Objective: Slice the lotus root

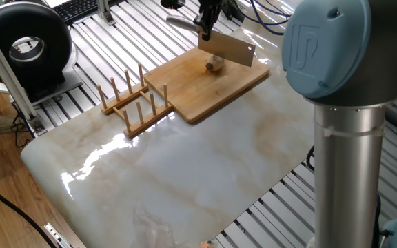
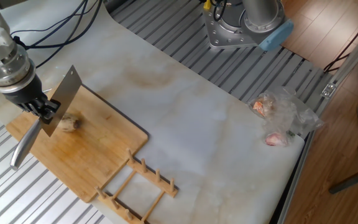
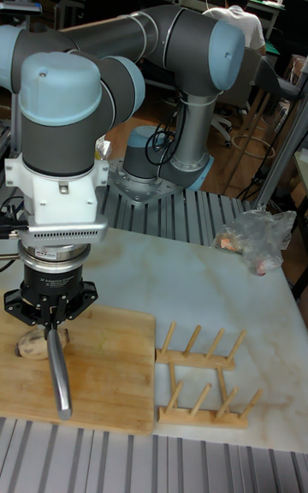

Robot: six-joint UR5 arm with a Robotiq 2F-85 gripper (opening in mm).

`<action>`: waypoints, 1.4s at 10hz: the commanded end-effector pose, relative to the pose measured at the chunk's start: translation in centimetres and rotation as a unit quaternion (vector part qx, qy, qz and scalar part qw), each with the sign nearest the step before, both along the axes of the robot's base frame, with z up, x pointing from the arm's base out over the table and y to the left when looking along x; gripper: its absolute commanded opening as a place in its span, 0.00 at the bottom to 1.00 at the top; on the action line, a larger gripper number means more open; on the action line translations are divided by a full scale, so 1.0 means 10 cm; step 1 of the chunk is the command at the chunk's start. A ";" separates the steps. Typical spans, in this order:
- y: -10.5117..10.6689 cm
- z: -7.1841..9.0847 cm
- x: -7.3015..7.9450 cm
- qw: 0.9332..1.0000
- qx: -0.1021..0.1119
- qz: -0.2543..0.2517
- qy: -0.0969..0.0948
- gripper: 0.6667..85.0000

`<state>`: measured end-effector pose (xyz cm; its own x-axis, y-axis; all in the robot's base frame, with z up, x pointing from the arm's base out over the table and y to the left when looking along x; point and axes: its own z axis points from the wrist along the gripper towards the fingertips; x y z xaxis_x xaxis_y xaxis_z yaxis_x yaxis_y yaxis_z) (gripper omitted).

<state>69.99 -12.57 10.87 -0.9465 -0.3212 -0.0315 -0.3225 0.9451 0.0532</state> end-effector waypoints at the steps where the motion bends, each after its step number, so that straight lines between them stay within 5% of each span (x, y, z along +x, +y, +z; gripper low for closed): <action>1: 0.00 0.02 -0.03 1.000 0.006 0.000 0.000 0.01; 14: -0.06 0.07 -0.24 1.000 0.008 0.009 0.011 0.01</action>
